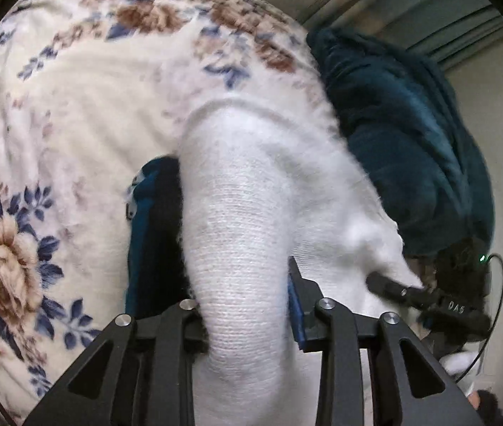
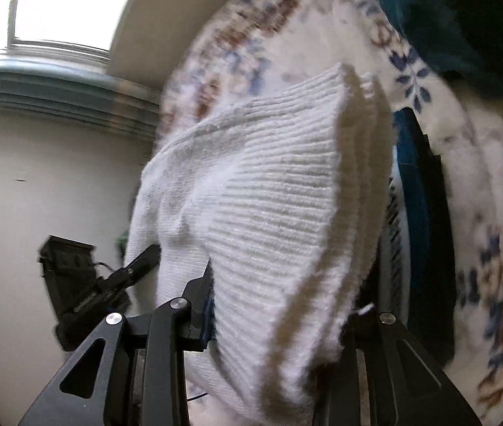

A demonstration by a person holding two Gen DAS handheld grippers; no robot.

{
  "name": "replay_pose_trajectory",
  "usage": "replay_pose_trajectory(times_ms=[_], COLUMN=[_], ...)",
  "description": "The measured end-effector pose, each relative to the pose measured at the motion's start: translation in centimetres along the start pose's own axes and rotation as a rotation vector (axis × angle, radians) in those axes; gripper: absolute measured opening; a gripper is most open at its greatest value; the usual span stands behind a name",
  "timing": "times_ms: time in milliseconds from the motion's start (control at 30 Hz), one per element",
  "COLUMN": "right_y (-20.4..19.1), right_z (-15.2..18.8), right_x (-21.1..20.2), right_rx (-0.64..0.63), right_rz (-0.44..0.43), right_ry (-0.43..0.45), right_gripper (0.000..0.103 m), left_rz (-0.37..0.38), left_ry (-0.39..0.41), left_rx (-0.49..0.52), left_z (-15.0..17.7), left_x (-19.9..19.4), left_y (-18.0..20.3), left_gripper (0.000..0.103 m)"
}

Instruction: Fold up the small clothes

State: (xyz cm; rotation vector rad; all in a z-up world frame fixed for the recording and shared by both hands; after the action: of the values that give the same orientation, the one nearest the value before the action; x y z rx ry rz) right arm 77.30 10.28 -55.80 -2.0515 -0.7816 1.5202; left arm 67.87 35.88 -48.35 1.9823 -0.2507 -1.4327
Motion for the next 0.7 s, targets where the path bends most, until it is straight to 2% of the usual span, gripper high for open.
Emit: replay_pose_trajectory(times_ms=[33, 67, 100, 167, 200, 233, 333, 400, 433, 567, 700], right_y=[0.1, 0.3, 0.4, 0.7, 0.5, -0.2, -1.7, -3.1, -3.8, -7.3, -11.0], right_z=[0.1, 0.0, -0.1, -0.3, 0.0, 0.7, 2.5, 4.5, 5.5, 9.5, 12.4], right_x=[0.3, 0.6, 0.5, 0.1, -0.8, -2.1, -4.1, -5.5, -6.2, -9.2, -13.1], right_rx=[-0.009, -0.009, -0.003, 0.009, 0.008, -0.010, -0.078, -0.092, -0.096, -0.153, -0.206], right_rz=[0.021, 0.044, 0.070, 0.127, 0.186, 0.255, 0.476, 0.572, 0.605, 0.727, 0.832], right_ry=[-0.014, -0.027, -0.027, -0.013, -0.002, 0.010, 0.044, 0.045, 0.044, 0.065, 0.127], right_gripper=[0.040, 0.048, 0.052, 0.069, 0.073, 0.080, 0.081, 0.092, 0.103, 0.103, 0.103], left_rz=[0.006, 0.015, 0.005, -0.062, -0.113, -0.161, -0.269, -0.357, -0.389, -0.472, -0.469], left_ry=[0.003, 0.013, 0.026, 0.069, 0.092, 0.118, 0.192, 0.242, 0.252, 0.290, 0.315], left_rx=[0.001, 0.001, 0.007, 0.044, 0.069, 0.098, 0.162, 0.195, 0.205, 0.236, 0.251], left_z=[0.1, 0.3, 0.6, 1.3, 1.6, 2.2, 4.2, 6.0, 6.7, 9.6, 12.2], left_x=[0.1, -0.1, -0.4, -1.2, -1.7, -2.3, -4.3, -5.5, -5.9, -7.7, -10.7], left_y=[-0.1, -0.3, -0.3, 0.2, 0.7, 1.3, 2.5, 3.3, 3.6, 4.9, 6.7], left_gripper=[0.032, 0.034, 0.041, 0.054, 0.069, 0.079, 0.090, 0.091, 0.093, 0.095, 0.095])
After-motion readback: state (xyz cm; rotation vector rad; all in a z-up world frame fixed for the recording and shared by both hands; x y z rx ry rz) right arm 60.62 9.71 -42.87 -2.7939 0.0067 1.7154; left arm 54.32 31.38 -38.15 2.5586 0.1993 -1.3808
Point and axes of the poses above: each gripper's, at about its wrist camera, not at the fingertips, and x roughly the way its jaws point, y to its right, z to its underside, the point moved 2 cm from there along x, roughly the way its jaws point, and after that the axes turned 12 degrees about -x, right-handed, at the moved point
